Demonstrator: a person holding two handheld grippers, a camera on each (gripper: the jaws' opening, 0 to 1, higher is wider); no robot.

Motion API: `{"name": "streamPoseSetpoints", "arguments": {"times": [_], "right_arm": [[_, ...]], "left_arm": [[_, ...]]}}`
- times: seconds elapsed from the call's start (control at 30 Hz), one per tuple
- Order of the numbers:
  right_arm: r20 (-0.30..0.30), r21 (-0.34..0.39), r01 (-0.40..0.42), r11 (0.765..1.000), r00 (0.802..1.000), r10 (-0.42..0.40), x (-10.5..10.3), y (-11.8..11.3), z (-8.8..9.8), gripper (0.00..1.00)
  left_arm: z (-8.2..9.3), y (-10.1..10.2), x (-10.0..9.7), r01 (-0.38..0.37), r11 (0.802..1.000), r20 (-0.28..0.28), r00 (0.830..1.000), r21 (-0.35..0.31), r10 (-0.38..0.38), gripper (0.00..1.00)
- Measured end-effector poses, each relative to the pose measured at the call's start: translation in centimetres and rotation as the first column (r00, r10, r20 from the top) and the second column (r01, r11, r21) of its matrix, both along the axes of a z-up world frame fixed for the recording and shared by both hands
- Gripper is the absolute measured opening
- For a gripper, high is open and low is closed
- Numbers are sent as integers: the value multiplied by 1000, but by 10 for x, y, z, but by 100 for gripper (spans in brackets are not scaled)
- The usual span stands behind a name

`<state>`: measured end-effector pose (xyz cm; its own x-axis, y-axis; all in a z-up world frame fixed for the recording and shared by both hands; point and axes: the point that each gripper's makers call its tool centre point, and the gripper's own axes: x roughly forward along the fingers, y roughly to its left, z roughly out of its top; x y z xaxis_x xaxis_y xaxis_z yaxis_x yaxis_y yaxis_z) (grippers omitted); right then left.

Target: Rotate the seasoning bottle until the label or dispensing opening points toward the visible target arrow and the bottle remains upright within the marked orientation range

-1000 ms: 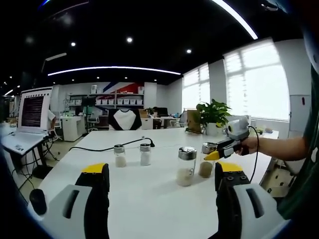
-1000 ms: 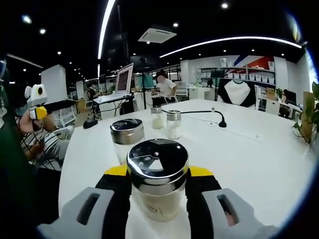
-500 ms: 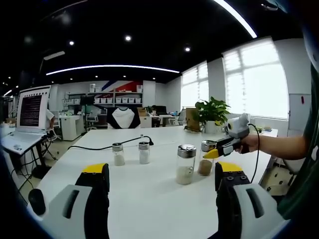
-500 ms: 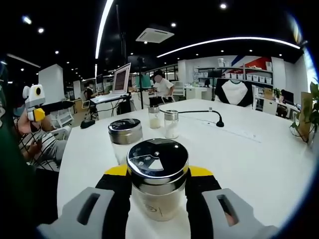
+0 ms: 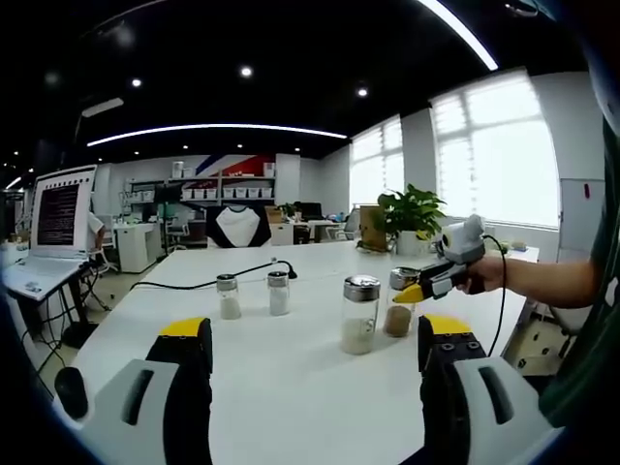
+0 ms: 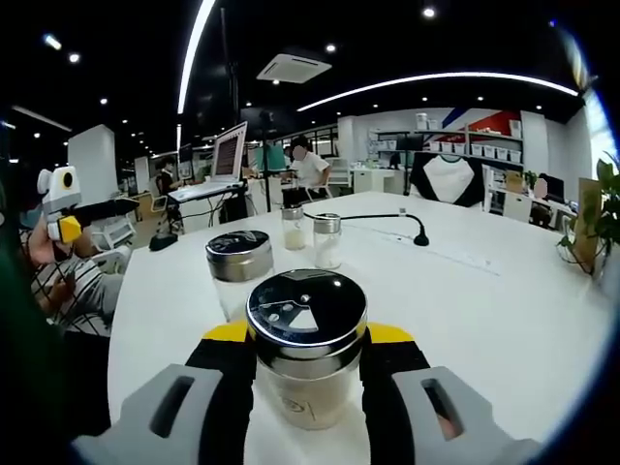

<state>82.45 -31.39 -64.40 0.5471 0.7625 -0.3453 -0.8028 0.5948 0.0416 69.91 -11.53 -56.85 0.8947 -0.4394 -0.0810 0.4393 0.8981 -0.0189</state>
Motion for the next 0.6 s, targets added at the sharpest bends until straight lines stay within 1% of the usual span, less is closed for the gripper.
{"name": "streamPoseSetpoints", "arguments": {"times": [0.17,0.2,0.3,0.43,0.6], "right_arm": [[-3,-13,16,1000,1000,-16,0,0,-1,41],[-2,-14,18,1000,1000,-18,1,-1,-1,41],[3,-11,29,1000,1000,-29,1,-1,-1,41],[9,-4,42,999,999,-42,2,-1,-1,41],[12,-7,70,998,998,-70,3,-2,-1,41]], "left_arm": [[-5,-3,0,16,1000,-13,1000,10,-16,93],[-8,-6,-1,48,998,-25,999,31,-48,93],[-12,-8,0,72,996,-38,997,55,-70,93],[-17,-12,-1,101,993,-57,994,65,-97,93],[-22,-17,-3,116,991,-75,991,65,-111,93]]}}
